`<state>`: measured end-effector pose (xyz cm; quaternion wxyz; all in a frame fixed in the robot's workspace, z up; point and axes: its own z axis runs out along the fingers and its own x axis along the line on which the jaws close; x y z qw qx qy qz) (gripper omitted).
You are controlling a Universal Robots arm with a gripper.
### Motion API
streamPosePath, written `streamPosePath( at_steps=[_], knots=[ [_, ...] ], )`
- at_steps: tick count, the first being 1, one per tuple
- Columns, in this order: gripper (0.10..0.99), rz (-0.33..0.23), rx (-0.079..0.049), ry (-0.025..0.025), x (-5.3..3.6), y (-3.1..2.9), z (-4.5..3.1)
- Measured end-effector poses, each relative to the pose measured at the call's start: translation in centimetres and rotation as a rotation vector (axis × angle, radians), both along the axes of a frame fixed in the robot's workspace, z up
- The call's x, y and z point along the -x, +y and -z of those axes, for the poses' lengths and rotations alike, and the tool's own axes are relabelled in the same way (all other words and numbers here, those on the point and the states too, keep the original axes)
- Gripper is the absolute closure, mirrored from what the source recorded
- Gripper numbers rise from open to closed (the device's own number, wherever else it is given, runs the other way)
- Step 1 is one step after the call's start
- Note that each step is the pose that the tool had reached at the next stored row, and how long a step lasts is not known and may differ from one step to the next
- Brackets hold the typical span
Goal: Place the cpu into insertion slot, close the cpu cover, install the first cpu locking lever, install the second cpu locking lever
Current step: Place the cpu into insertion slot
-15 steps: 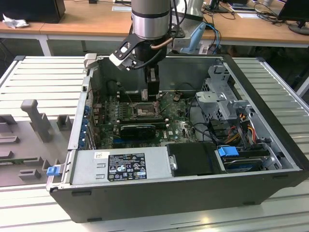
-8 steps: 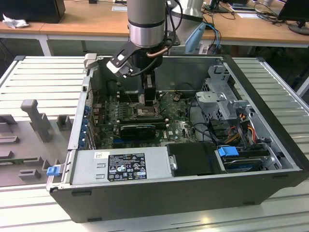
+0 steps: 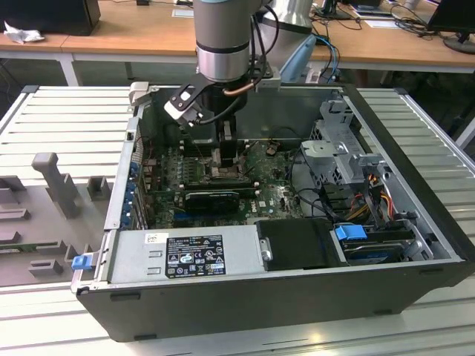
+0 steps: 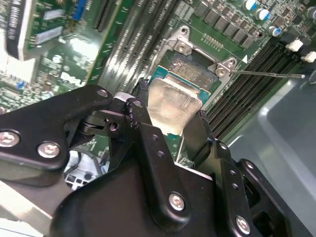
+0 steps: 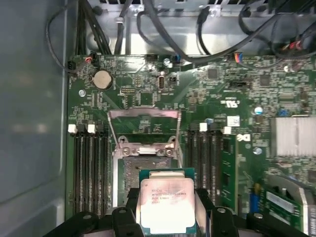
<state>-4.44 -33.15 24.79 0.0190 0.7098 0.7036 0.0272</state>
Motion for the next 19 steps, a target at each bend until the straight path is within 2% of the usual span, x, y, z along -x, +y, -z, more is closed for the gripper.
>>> streamPosePath(
  at_steps=[2,5,10,16,19],
  knots=[
    [0.561,0.003,0.000,0.0001,0.02,0.51,0.50],
    [0.561,0.021,0.000,0.0000,0.07,0.82,1.29],
    [0.561,0.025,0.000,0.0000,0.22,0.90,2.74],
    [0.561,0.025,0.001,0.0000,0.17,1.19,3.86],
    [0.561,0.025,0.001,0.0001,0.12,1.23,4.07]
  ],
)
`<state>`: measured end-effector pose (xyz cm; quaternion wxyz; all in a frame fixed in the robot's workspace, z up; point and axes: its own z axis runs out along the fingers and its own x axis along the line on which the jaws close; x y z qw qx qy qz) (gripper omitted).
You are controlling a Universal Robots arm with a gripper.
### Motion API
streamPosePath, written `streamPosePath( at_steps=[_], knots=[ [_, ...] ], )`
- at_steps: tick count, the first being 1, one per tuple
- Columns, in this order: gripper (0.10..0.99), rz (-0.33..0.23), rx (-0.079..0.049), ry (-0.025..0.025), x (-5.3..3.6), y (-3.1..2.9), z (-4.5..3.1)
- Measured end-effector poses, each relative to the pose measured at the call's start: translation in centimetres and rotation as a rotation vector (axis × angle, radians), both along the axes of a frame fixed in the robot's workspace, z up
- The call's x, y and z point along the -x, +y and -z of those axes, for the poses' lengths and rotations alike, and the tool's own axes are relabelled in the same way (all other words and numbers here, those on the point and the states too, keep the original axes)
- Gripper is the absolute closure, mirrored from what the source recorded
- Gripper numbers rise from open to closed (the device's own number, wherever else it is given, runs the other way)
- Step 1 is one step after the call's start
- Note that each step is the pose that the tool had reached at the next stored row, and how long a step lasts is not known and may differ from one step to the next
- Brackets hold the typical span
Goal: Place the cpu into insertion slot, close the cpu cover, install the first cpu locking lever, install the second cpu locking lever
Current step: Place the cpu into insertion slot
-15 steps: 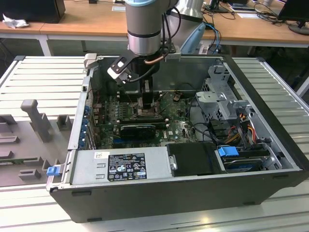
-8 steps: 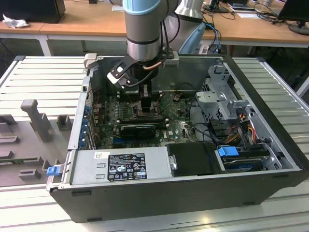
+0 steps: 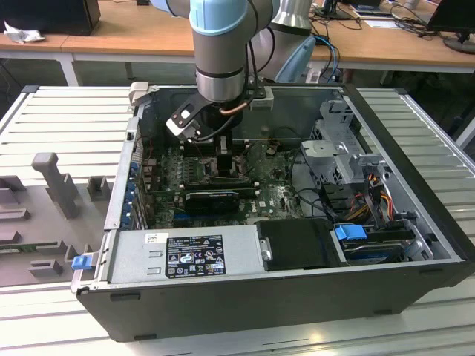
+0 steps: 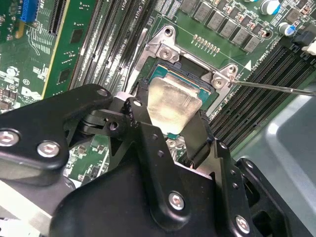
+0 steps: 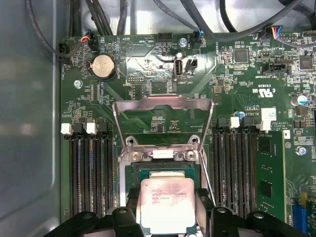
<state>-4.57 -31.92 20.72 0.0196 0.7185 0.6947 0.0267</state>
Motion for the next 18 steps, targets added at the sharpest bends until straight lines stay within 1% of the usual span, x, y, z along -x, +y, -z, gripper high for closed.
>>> streamPosePath(
  at_steps=[7,9,14,15,16,18],
  knots=[
    [0.561,0.000,0.000,0.0001,-0.07,0.07,0.27],
    [0.561,0.000,0.000,-0.0001,-0.11,0.08,0.45],
    [0.561,0.000,0.000,0.0000,-0.11,0.08,0.49],
    [0.545,0.000,0.000,0.0000,-0.11,0.08,0.49],
    [0.482,0.000,0.000,0.0000,-0.11,0.08,0.49],
    [0.482,0.000,0.000,0.0000,-0.11,0.08,0.50]
  ],
)
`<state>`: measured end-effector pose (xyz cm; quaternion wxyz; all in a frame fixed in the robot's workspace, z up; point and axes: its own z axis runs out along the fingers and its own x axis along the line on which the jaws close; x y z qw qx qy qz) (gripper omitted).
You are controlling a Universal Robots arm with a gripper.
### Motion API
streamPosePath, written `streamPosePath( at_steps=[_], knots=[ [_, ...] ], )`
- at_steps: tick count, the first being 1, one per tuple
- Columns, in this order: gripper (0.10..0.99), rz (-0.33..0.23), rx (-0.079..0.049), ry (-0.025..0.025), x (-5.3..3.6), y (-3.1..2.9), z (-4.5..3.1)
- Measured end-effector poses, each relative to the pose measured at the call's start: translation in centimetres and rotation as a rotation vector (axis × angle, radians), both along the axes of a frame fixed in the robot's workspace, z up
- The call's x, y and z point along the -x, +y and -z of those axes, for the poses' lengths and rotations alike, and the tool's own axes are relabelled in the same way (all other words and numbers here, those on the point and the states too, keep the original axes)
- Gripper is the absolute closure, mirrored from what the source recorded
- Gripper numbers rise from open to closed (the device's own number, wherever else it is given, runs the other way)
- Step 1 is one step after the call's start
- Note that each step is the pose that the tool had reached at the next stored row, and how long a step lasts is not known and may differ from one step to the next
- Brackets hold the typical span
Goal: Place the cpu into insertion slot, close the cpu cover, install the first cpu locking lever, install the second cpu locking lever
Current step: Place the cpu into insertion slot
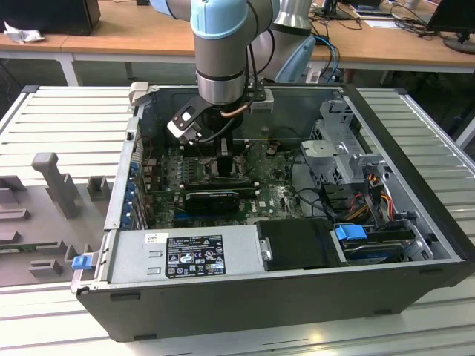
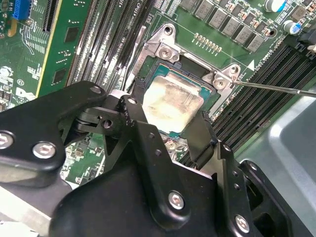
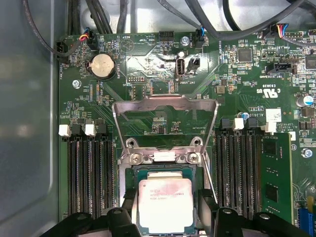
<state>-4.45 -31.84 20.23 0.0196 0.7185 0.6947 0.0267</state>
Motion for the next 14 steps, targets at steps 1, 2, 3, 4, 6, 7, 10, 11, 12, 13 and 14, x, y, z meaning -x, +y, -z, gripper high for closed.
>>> streamPosePath(
  at_steps=[1,2,3,4,6,7,10,11,12,13,14],
  knots=[
    [0.482,0.000,0.000,0.0000,0.00,0.00,0.00],
    [0.482,0.000,0.000,0.0000,0.00,0.00,-0.02],
    [0.482,0.000,0.000,-0.0001,0.00,0.00,-0.11],
    [0.482,0.000,0.000,-0.0001,0.00,0.00,-0.25],
    [0.494,0.000,0.000,-0.0001,0.00,0.00,-0.57],
    [0.565,0.000,0.001,0.0000,0.00,0.00,-0.72],
    [0.686,0.000,0.001,-0.0001,-0.01,0.01,-0.88],
    [0.749,0.000,0.002,-0.0001,0.00,0.00,-0.92],
    [0.808,0.000,0.003,0.0000,0.00,0.00,-0.99],
    [0.867,0.000,0.003,0.0000,0.00,0.00,-1.07],
    [0.929,0.000,0.004,0.0000,0.00,0.00,-1.13]
  ],
)
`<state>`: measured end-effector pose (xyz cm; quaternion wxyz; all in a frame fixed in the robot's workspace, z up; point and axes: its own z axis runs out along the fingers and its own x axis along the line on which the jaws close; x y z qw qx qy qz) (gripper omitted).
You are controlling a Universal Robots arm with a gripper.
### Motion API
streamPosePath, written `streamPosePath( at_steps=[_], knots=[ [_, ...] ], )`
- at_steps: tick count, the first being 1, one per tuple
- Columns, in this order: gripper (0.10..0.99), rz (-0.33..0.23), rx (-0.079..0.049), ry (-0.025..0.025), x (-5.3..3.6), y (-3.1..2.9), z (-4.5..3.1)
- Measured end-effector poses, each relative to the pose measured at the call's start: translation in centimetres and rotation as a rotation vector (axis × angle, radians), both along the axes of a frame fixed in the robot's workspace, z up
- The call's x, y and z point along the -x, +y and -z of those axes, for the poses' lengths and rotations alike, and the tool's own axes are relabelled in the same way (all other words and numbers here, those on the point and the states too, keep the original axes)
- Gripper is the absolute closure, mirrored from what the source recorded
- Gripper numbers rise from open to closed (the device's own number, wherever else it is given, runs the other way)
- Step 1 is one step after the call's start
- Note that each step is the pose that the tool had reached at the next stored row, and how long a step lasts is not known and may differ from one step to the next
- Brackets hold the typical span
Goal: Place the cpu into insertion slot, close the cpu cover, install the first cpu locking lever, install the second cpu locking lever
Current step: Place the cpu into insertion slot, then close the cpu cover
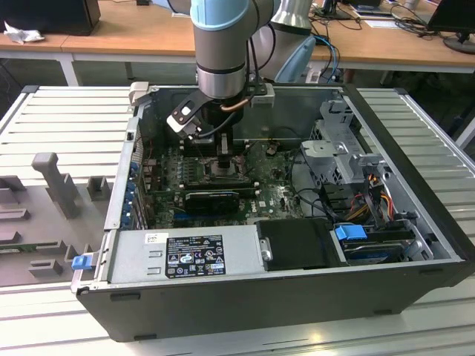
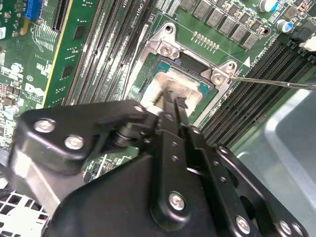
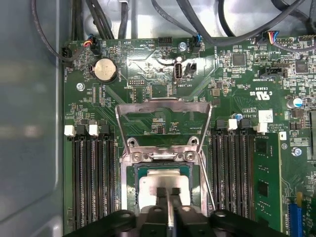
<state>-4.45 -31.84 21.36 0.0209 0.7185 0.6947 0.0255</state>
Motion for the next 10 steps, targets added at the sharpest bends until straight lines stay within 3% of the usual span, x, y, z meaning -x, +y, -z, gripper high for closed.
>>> streamPosePath(
  at_steps=[1,10],
  knots=[
    [0.980,0.000,0.000,0.0000,0.00,0.00,-0.05],
    [0.980,0.000,0.000,0.0000,-0.07,0.00,-0.69]
  ],
)
